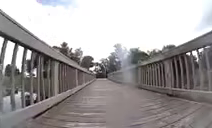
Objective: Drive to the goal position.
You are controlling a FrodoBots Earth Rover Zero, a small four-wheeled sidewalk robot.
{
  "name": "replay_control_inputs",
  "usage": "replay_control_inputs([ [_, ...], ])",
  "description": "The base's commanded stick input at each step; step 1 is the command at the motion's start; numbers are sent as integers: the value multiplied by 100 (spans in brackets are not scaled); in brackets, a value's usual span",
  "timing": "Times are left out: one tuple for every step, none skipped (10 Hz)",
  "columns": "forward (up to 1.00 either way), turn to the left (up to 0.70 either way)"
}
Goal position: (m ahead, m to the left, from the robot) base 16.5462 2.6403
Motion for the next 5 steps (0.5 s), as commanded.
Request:
replay_control_inputs([
  [60,0],
  [60,0],
  [60,0],
  [60,0],
  [60,0],
])
